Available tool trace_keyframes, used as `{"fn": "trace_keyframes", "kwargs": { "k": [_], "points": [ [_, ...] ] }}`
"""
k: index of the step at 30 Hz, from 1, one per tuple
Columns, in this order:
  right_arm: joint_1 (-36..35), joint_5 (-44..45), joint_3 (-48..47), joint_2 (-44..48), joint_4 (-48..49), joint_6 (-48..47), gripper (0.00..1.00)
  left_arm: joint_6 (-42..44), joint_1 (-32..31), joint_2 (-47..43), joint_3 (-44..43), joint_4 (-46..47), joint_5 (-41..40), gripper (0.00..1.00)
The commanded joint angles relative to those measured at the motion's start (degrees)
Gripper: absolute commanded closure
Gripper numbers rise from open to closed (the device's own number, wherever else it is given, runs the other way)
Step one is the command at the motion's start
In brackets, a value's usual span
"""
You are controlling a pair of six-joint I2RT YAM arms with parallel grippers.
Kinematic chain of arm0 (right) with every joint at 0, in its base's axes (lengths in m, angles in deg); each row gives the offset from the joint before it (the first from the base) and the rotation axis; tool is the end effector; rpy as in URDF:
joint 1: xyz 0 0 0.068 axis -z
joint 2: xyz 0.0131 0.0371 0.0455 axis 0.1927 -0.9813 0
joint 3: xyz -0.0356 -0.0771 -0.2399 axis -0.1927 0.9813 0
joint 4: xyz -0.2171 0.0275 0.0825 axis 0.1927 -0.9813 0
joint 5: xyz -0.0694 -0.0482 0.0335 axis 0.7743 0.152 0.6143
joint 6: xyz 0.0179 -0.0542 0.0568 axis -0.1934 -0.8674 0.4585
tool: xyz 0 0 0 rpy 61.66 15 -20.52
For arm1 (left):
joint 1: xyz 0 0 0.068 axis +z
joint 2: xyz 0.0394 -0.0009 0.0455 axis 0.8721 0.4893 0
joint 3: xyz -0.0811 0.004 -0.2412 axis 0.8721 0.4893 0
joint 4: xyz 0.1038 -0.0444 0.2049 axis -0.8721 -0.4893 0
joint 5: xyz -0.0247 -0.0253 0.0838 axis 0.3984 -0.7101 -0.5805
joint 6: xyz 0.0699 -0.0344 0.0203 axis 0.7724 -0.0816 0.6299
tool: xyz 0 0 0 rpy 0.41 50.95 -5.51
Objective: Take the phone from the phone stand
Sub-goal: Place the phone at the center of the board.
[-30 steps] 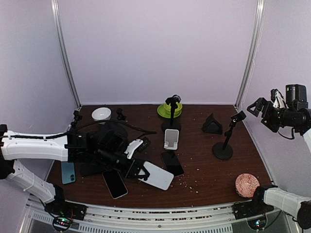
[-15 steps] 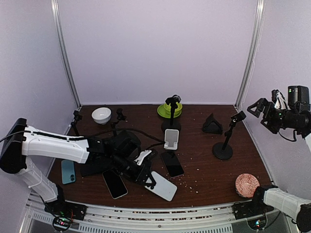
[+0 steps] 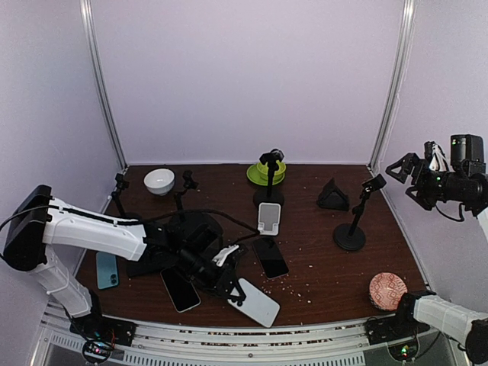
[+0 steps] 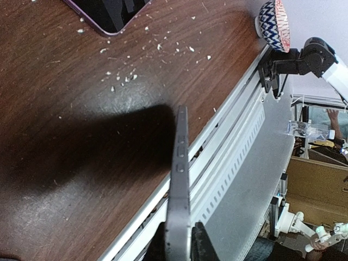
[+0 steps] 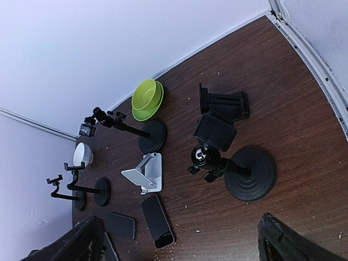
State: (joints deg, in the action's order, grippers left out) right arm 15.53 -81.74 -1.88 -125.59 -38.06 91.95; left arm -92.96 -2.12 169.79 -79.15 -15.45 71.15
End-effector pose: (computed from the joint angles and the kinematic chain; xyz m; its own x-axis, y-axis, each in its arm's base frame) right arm 0.1526 0.0202 0.3449 -0.6362 0.5122 -0.5770 0.0231 0.7601 0.6494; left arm 0.1074 -0.2894 0.1624 -0.9289 0.3635 -0.0701 0.2918 0.6023 -0.7430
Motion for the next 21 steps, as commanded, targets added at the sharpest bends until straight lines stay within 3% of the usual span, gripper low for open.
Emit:
{"fn": "trace_keyframes", "kwargs": {
  "k": [1,21],
  "points": [
    [0.14,-0.95,-0.26,0.16,0.82,0.19,0.00,-0.77,0.51,1.56,0.21,3.18,2.69,0.91],
    [0.14,-0.65,-0.58,-0.39,1.07,-0.27,0.00,3.81,1.30,3.13,-3.28,-4.32,4.18,0.51]
  ]
}}
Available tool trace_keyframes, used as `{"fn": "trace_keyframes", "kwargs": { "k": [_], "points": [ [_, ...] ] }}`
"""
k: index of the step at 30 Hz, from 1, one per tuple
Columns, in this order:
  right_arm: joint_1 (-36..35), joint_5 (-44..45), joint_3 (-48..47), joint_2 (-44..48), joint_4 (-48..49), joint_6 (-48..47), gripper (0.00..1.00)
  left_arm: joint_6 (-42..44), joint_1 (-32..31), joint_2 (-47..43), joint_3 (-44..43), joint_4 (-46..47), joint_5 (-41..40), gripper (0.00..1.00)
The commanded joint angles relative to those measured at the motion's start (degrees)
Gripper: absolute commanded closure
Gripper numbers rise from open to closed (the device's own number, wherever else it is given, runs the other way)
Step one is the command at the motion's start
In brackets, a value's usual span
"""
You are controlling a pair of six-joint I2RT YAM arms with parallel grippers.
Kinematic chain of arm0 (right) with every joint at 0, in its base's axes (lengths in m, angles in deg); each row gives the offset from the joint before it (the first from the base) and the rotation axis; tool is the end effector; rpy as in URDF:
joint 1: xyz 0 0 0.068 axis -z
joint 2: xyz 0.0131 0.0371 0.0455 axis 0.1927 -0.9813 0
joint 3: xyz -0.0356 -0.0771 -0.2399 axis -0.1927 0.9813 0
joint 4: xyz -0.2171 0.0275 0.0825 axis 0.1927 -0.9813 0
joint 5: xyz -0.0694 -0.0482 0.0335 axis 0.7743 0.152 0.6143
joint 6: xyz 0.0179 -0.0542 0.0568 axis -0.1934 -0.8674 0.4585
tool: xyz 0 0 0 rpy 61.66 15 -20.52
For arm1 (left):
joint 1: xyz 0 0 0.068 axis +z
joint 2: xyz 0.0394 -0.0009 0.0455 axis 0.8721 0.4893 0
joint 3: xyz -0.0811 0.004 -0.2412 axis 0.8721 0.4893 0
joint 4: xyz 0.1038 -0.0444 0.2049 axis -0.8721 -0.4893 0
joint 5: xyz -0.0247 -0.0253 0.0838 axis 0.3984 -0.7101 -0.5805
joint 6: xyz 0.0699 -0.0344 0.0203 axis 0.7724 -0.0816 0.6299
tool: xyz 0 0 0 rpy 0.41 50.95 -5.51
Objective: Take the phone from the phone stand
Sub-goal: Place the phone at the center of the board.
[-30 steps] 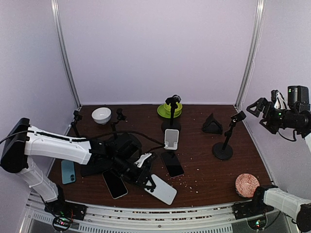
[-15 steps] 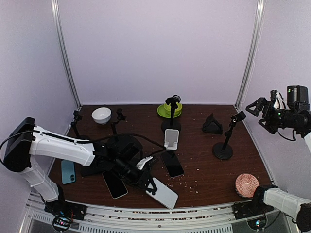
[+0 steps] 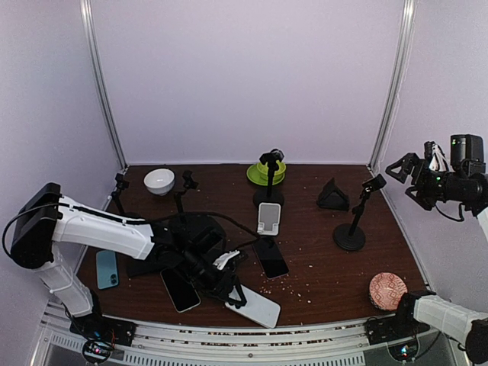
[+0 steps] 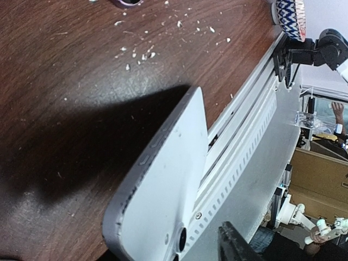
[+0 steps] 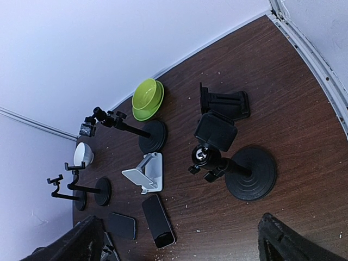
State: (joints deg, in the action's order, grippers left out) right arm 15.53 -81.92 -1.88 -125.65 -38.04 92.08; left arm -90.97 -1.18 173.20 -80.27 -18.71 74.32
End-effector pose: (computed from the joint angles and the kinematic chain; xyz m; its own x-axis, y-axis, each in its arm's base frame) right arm 0.1528 0.0203 0.3449 -0.6378 0.5133 -0.5742 0.0229 0.7579 0.6520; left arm 0.1089 -0.2883 0.1482 -0.9158 0.4017 0.0075 0.2713 0.6322 -0.7257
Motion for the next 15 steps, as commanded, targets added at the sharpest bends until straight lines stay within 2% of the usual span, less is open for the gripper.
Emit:
{"fn": "trace_keyframes", "kwargs": {
  "k": [1,10,12,15],
  "points": [
    [0.12,-0.44,-0.59,-0.41,1.08,-0.49,0.00,1.98,0.36,-0.44,-2.27,-1.43,0.83,0.48],
    [-0.01,0.51,-2.20,-1.37,0.66,-2.11,0.00,4.75,0.45,-0.60,-4.23,-6.13,0.31,0.28],
    [-0.40,0.91,-2.61,-1.55,0.46,-2.72,0.00,5.66,0.58,-0.72,-5.14,-8.80,-0.70,0.21],
    [-0.88,1.97,-3.39,-1.72,-0.10,-3.78,0.00,7.92,0.80,-0.58,-7.62,-15.14,-4.10,0.19]
  ]
}}
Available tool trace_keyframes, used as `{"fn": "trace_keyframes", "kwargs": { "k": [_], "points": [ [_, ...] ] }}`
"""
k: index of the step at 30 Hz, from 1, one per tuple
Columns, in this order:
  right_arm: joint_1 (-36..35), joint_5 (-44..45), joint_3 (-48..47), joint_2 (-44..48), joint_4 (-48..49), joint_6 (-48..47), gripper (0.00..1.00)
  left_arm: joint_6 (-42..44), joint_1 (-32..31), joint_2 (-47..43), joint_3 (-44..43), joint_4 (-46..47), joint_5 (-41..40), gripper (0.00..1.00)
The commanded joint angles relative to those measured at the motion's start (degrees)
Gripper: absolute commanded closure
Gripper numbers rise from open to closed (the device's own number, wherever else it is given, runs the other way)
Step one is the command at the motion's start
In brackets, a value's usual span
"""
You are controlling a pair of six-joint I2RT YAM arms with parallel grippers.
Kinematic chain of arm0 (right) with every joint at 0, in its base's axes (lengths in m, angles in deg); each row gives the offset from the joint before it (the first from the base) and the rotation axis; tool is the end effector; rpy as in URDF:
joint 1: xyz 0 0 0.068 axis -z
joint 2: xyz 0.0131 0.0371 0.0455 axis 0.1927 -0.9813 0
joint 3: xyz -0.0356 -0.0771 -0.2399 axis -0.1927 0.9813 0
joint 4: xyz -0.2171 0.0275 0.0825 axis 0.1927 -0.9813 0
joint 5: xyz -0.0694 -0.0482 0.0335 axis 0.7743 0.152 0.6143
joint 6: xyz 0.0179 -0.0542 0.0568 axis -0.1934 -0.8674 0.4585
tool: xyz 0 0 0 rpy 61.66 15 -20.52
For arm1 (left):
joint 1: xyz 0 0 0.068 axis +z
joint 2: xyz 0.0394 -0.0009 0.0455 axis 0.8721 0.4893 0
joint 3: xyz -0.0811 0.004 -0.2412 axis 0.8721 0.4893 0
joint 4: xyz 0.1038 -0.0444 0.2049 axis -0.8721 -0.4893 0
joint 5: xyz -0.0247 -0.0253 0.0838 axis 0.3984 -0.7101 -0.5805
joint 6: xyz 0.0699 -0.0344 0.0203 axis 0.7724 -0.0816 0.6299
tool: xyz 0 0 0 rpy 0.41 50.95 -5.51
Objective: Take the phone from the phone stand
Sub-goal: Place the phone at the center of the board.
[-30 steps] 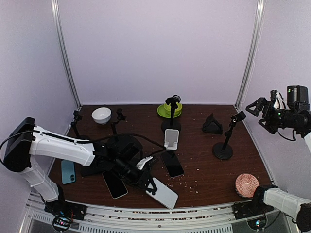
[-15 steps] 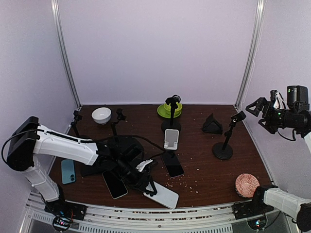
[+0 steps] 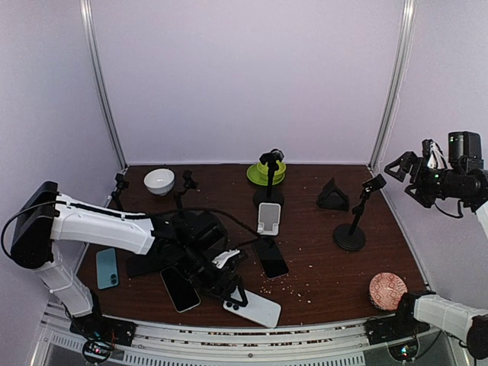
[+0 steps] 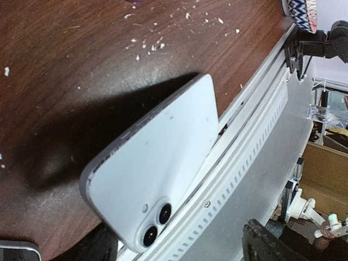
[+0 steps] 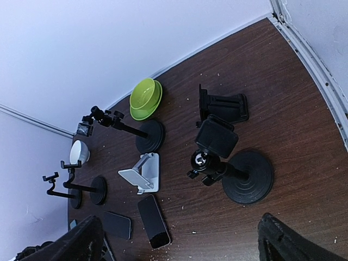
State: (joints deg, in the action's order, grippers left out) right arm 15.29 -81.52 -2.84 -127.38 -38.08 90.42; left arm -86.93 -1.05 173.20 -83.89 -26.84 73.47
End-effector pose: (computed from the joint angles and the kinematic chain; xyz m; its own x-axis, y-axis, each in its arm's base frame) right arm 0.1590 0.0201 0.3456 -0.6459 0.4905 -0.5850 0.0147 0.7742 0.6328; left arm 0.1090 -0.2853 0.1553 -0.8991 0.4376 0.0129 0.3107 0.6587 -0.6853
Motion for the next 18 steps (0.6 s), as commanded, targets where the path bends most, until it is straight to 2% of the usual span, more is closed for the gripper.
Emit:
{"fn": "trace_keyframes", "kwargs": {
  "k": [1,8,9,10,18],
  "points": [
    [-0.79,1.97,-2.67,-0.10,-0.19,-2.42,0.01,4.69,0.67,-0.51,-4.88,-9.28,-4.39,0.18],
    [-1.62,3.37,-4.00,-0.64,-0.92,-4.36,0.00,9.58,0.67,0.00,-11.02,-22.08,-11.38,0.11],
    [-1.71,3.54,-4.13,-0.64,-1.06,-4.60,0.00,10.16,0.67,0.12,-11.93,-23.70,-12.37,0.04],
    [-1.72,3.76,-4.31,-0.64,-1.13,-4.84,0.01,10.82,0.67,0.17,-12.74,-25.22,-13.22,0.02],
    [-2.08,4.61,-5.33,-0.95,-0.99,-6.34,0.01,15.67,1.18,-1.72,-18.46,-34.76,-22.40,0.03]
  ]
}}
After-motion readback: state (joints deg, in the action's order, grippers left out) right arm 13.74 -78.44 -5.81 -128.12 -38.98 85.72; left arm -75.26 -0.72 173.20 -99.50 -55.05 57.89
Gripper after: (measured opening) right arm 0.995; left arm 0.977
